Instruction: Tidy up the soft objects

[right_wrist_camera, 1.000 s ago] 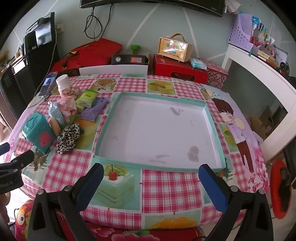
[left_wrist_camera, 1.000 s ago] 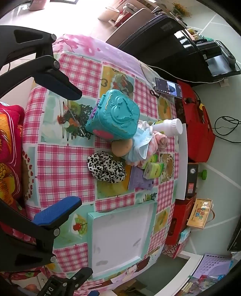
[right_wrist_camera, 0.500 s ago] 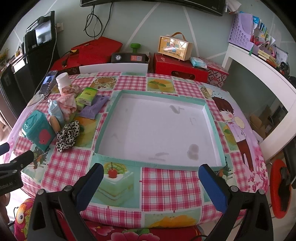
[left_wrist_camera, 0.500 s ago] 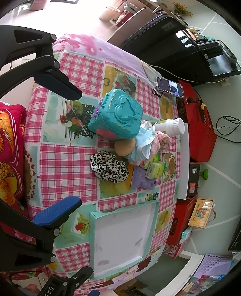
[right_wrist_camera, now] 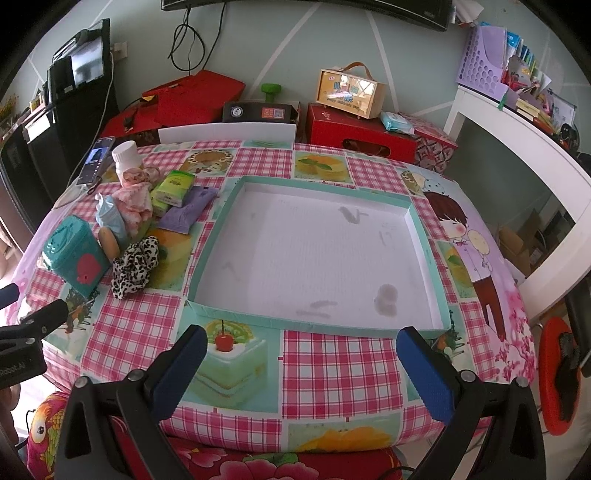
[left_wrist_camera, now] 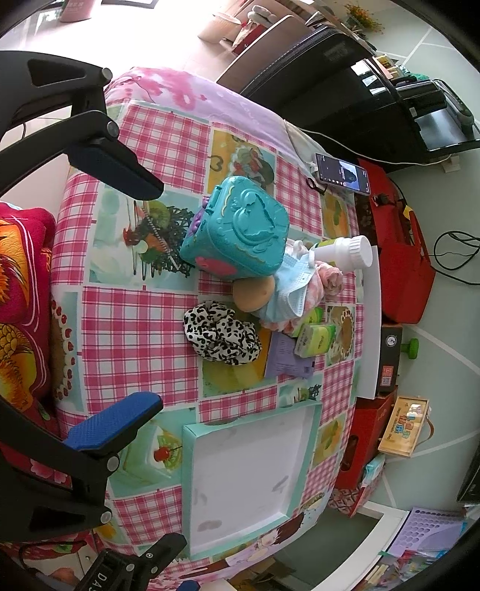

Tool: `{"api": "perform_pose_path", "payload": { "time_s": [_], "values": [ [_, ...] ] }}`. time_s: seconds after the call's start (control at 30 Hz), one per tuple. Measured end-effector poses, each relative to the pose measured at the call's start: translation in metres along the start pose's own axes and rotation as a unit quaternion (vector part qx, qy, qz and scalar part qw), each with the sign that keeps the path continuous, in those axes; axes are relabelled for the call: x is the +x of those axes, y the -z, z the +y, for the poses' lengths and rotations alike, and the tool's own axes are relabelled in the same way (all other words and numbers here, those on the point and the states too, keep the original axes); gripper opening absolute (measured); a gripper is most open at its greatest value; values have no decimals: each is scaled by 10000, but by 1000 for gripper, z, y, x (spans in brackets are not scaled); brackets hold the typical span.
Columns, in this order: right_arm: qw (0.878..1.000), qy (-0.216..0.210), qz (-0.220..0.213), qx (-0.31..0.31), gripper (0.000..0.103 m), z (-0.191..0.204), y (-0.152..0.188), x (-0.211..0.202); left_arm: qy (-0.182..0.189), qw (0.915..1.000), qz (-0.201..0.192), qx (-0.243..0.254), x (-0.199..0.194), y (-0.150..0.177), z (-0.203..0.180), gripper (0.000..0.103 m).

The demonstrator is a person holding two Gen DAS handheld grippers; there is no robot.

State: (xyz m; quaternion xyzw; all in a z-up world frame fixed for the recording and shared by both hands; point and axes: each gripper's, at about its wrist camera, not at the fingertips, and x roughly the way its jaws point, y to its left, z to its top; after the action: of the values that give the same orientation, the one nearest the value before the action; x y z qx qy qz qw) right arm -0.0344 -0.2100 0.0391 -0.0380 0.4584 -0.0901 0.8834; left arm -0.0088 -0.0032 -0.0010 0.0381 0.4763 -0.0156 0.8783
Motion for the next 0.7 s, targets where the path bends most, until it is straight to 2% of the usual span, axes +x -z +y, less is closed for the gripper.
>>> {"api": "perform_pose_path", "payload": {
  "time_s": [0.7],
  "values": [
    [10000,14,42,-33,103,2,1,1,-28,9999,112,-38,4,2,1,103]
  ]
}}
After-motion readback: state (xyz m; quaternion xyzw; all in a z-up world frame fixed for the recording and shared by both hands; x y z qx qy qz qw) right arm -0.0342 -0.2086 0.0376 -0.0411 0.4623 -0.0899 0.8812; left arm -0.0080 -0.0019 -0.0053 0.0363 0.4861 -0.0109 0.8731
